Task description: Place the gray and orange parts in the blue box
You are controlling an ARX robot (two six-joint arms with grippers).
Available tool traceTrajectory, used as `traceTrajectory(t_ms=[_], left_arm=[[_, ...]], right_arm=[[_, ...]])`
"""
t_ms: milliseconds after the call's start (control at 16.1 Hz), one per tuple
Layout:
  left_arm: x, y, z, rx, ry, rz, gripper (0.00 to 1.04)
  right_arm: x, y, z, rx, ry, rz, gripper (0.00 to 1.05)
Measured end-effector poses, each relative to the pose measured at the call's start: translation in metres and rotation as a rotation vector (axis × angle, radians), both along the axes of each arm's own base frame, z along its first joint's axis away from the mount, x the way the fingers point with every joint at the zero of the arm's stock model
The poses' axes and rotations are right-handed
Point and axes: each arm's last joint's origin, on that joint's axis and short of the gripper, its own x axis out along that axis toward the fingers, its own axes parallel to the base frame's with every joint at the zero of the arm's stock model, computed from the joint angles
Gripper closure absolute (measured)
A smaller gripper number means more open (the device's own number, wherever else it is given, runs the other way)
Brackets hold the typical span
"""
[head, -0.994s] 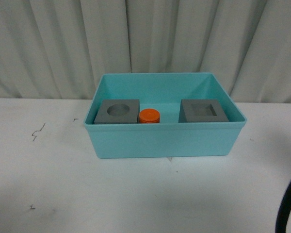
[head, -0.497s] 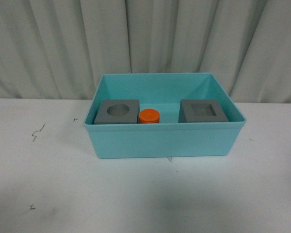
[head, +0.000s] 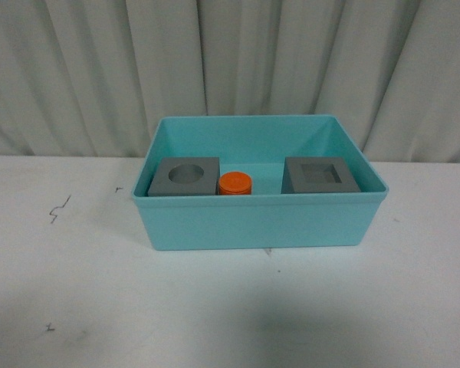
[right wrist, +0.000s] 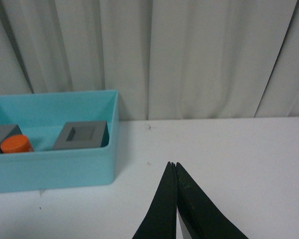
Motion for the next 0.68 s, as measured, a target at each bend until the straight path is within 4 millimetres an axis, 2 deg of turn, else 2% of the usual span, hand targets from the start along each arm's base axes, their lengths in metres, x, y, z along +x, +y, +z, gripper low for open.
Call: traceTrajectory(t_ms=[684], left_arm=[[0.000,0.000,0.000,0.000,0.000,0.000,0.07]], right_arm=[[-0.019,0.000,0.007,0.001,-0.025,0.000,1.03]])
